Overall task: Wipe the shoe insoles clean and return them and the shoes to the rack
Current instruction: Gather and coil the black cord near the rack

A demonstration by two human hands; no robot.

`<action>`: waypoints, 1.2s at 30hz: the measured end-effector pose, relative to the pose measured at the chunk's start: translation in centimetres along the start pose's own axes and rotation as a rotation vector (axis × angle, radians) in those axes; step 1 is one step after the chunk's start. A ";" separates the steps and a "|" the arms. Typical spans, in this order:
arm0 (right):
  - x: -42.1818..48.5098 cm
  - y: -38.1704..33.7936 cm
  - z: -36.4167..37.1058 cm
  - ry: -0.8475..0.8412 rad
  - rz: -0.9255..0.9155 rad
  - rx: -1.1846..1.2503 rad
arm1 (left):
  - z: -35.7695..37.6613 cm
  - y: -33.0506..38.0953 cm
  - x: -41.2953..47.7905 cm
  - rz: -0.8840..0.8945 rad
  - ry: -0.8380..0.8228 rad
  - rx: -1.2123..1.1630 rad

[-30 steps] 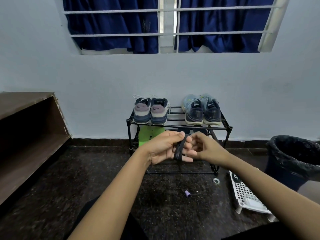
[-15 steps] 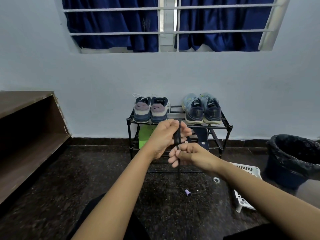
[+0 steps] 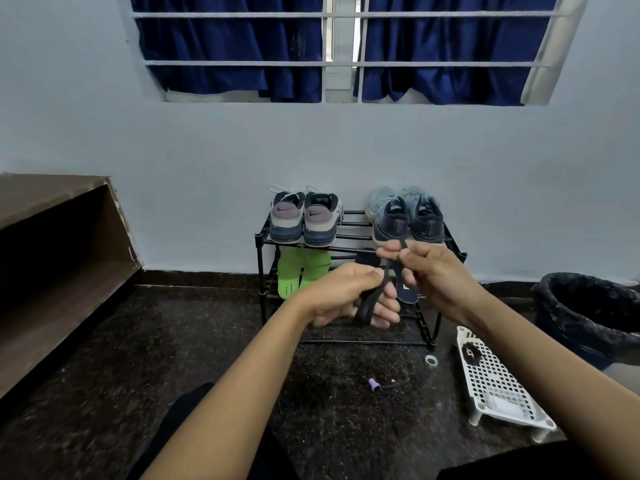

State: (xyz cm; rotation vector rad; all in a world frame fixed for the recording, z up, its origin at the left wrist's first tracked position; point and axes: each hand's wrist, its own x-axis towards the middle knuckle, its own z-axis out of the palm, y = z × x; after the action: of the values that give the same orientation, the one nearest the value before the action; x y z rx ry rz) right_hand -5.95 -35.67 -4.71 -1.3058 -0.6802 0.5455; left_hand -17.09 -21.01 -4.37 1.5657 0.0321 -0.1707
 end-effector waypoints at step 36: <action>-1.0 0.8 0.3 0.046 0.417 -0.329 | 2.1 -1.4 3.1 0.057 0.221 0.065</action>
State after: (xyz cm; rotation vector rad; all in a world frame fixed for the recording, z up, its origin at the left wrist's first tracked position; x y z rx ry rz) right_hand -6.87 -36.02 -5.56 -1.7820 -0.4698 0.7587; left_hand -14.43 -23.35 -6.18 1.6426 0.1562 0.0474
